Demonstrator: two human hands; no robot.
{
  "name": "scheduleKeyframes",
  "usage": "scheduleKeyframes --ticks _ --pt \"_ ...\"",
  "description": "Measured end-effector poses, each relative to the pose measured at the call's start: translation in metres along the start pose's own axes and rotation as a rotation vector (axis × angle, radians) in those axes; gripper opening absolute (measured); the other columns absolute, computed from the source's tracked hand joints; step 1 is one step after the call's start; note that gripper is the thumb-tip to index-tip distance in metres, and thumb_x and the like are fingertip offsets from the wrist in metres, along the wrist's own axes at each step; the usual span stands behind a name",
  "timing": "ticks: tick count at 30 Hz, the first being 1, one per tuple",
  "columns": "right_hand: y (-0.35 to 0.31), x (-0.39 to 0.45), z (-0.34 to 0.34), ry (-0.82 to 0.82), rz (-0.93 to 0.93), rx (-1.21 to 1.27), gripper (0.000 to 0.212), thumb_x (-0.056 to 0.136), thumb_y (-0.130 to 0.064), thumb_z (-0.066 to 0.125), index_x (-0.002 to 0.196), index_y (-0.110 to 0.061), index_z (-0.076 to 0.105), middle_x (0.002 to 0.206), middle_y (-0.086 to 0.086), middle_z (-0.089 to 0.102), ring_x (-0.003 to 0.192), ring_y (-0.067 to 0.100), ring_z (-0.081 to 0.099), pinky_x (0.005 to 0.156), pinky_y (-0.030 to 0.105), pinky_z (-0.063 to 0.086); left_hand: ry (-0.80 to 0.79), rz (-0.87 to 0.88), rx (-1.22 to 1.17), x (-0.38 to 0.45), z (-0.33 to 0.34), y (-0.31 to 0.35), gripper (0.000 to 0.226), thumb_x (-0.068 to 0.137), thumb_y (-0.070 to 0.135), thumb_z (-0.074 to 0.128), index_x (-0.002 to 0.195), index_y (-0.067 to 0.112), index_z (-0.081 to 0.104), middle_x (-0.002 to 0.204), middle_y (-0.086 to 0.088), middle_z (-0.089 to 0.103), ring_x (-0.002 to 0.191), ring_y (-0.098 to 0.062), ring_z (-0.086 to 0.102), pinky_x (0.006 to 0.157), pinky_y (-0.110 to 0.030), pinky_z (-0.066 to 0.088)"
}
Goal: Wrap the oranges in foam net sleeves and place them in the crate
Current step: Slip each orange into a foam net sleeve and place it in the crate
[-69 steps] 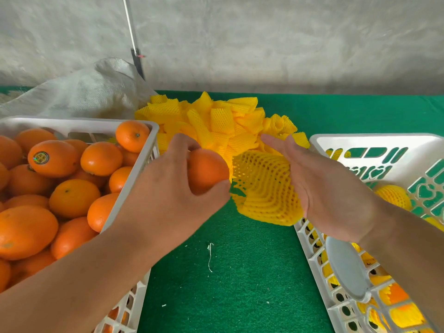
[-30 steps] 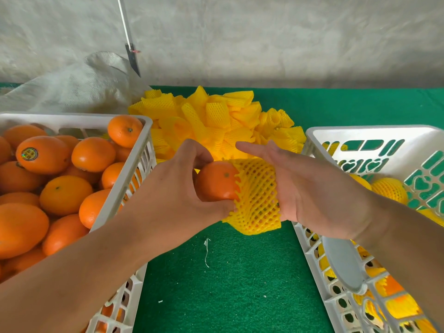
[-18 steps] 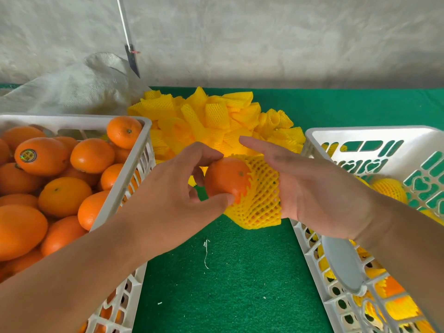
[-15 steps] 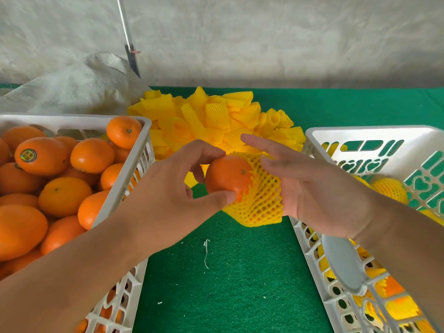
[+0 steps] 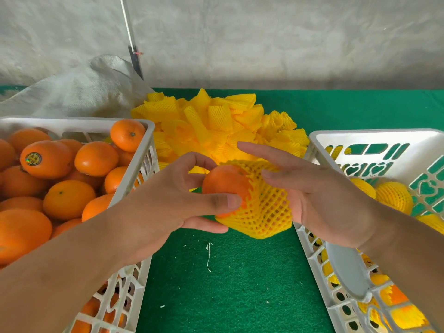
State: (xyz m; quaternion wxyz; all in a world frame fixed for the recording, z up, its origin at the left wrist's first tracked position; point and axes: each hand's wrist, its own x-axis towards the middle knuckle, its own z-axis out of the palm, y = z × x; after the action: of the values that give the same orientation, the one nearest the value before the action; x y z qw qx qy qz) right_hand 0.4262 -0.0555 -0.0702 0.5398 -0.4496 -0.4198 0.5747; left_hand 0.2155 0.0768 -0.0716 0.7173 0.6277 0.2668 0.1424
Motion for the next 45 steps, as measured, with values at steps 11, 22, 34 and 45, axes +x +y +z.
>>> scheduleKeyframes --ticks 11,22,34,45 --pt "-0.001 0.003 -0.013 0.285 -0.071 -0.093 0.05 0.08 -0.02 0.077 0.129 -0.019 0.074 0.128 0.016 0.074 0.114 0.035 0.073 0.101 0.049 0.059 0.229 0.153 0.46 -0.004 0.003 0.003 0.074 0.043 0.066 0.095 0.107 0.05 0.062 0.109 0.02 0.074 0.078 -0.014 0.08 0.075 -0.047 0.065" --pt "-0.004 0.002 -0.012 0.178 -0.009 0.062 0.052 0.09 -0.003 0.068 0.141 -0.013 0.064 0.136 0.019 0.069 0.125 0.039 0.067 0.102 0.05 0.058 0.199 0.113 0.434 -0.004 0.003 0.002 0.087 0.053 0.067 0.095 0.129 0.039 0.066 0.107 0.015 0.08 0.092 -0.011 0.079 0.083 -0.037 0.063" --pt "-0.001 0.003 -0.017 0.232 -0.027 0.044 0.046 0.087 -0.008 0.08 0.13 -0.021 0.074 0.136 0.011 0.07 0.122 0.032 0.07 0.094 0.042 0.061 -0.083 0.027 0.073 -0.004 -0.001 0.004 0.049 0.089 0.018 0.068 0.137 0.008 0.068 0.133 -0.012 0.073 0.129 -0.031 0.066 0.116 -0.055 0.044" --pt "-0.002 0.002 -0.009 0.183 -0.072 -0.006 0.052 0.085 -0.015 0.08 0.136 -0.022 0.07 0.138 0.007 0.07 0.123 0.031 0.07 0.09 0.037 0.062 0.232 0.168 0.269 -0.002 -0.001 0.005 0.052 0.059 0.062 0.095 0.108 0.047 0.081 0.105 -0.001 0.082 0.1 -0.022 0.077 0.099 -0.044 0.058"
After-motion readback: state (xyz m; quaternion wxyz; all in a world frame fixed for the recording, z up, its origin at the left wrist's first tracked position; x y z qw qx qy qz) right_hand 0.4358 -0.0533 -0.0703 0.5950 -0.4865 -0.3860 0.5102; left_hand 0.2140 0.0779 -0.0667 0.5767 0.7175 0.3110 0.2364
